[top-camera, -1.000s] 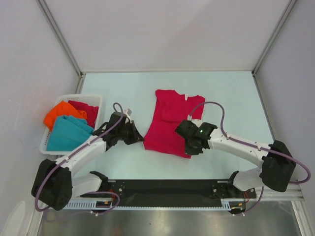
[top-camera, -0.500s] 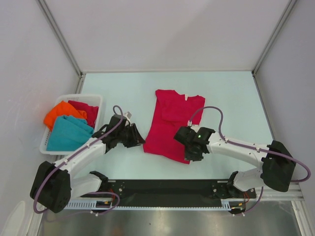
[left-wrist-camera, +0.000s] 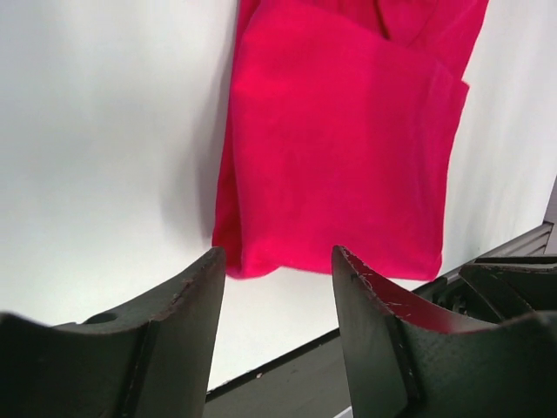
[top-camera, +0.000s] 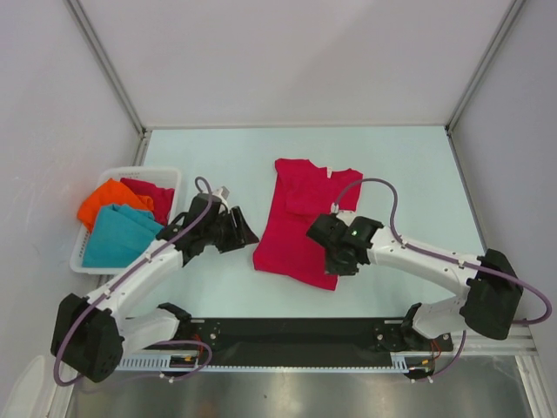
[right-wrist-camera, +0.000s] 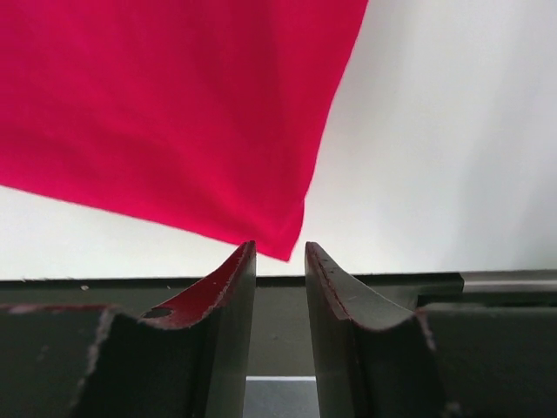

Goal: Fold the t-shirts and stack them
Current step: Fold the folded rectangular tshirt in 1/3 of the way

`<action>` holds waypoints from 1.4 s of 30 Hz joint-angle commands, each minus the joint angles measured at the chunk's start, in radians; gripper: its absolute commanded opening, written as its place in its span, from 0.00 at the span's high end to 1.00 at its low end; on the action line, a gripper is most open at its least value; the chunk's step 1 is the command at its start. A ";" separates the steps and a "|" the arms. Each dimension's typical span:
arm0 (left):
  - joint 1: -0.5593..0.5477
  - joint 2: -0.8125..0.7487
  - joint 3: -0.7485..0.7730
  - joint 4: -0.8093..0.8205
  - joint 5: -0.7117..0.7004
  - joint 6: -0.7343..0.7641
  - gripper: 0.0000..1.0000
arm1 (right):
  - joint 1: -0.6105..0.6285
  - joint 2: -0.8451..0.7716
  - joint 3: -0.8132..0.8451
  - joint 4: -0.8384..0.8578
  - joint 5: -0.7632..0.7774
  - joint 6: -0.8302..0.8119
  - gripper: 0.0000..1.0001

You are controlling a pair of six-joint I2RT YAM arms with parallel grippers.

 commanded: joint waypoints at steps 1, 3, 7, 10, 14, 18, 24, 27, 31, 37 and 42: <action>-0.004 0.100 0.107 0.032 -0.024 0.045 0.42 | -0.063 0.040 0.083 0.053 0.049 -0.076 0.66; -0.004 0.177 0.139 0.034 -0.028 0.063 0.42 | -0.094 0.083 0.097 0.081 0.048 -0.123 0.66; -0.005 0.273 0.204 0.080 -0.027 0.079 0.43 | -0.175 0.148 0.093 0.160 0.023 -0.191 0.66; -0.005 0.359 0.247 0.088 -0.016 0.091 0.43 | -0.226 0.192 0.090 0.203 0.007 -0.228 0.66; -0.004 0.441 0.268 0.111 -0.001 0.096 0.43 | -0.295 0.234 0.074 0.234 0.000 -0.263 0.66; -0.004 0.485 0.287 0.118 0.006 0.108 0.43 | -0.346 0.241 0.056 0.257 -0.004 -0.289 0.66; -0.004 0.528 0.310 0.123 0.016 0.114 0.44 | -0.389 0.249 0.036 0.269 -0.009 -0.309 0.66; -0.005 0.531 0.319 0.123 0.018 0.116 0.44 | -0.396 0.251 0.021 0.279 -0.013 -0.312 0.66; -0.005 0.539 0.324 0.123 0.021 0.117 0.44 | -0.403 0.261 0.014 0.292 -0.024 -0.314 0.66; -0.004 0.548 0.328 0.124 0.019 0.120 0.44 | -0.403 0.289 0.018 0.308 -0.033 -0.312 0.66; -0.004 0.570 0.328 0.135 0.029 0.120 0.46 | -0.401 0.301 0.019 0.314 -0.036 -0.314 0.66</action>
